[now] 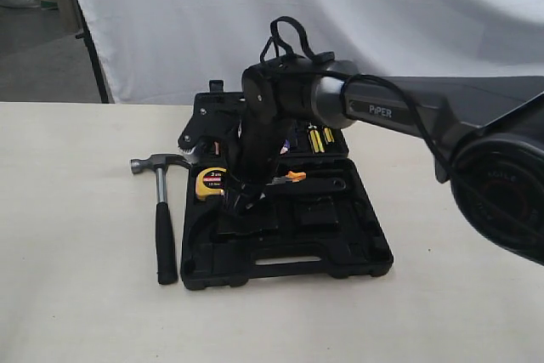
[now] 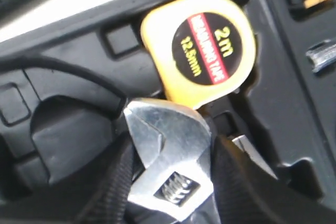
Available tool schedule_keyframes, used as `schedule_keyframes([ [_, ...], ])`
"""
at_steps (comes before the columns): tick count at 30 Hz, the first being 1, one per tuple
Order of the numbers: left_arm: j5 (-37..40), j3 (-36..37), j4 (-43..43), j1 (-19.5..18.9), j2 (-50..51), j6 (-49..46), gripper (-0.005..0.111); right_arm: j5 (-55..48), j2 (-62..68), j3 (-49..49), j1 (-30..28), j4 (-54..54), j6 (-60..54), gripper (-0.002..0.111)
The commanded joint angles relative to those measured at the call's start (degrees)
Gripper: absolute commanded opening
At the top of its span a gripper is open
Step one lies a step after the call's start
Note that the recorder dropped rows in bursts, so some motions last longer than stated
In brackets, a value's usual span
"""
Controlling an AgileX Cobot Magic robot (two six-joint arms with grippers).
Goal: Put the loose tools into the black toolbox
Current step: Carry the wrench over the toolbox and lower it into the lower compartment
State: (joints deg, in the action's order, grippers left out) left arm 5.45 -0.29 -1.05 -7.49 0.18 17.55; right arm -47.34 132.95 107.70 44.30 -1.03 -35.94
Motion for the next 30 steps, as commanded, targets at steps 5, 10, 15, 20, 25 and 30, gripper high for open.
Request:
schedule_keyframes([
  [5,-0.41,-0.15,-0.25,-1.45,-0.18,0.27,0.001,-3.47,2.0,0.15,-0.23,-2.96,-0.29,-0.001],
  [10,-0.41,-0.15,-0.25,-1.45,-0.18,0.27,0.001,-4.05,2.0,0.15,-0.23,-2.96,0.83,-0.001],
  [15,-0.41,-0.15,-0.25,-1.45,-0.18,0.27,0.001,-4.05,2.09,0.15,-0.23,0.0,2.07,-0.001],
  [20,-0.41,-0.15,-0.25,-1.45,-0.18,0.27,0.001,-4.09,2.09,0.15,-0.23,2.2,2.07,-0.001],
  [25,-0.41,-0.15,-0.25,-1.45,-0.18,0.27,0.001,-4.32,2.09,0.15,-0.23,2.46,4.38,-0.001],
  [30,-0.41,-0.15,-0.25,-1.45,-0.18,0.27,0.001,-4.32,2.09,0.15,-0.23,2.46,6.72,0.0],
])
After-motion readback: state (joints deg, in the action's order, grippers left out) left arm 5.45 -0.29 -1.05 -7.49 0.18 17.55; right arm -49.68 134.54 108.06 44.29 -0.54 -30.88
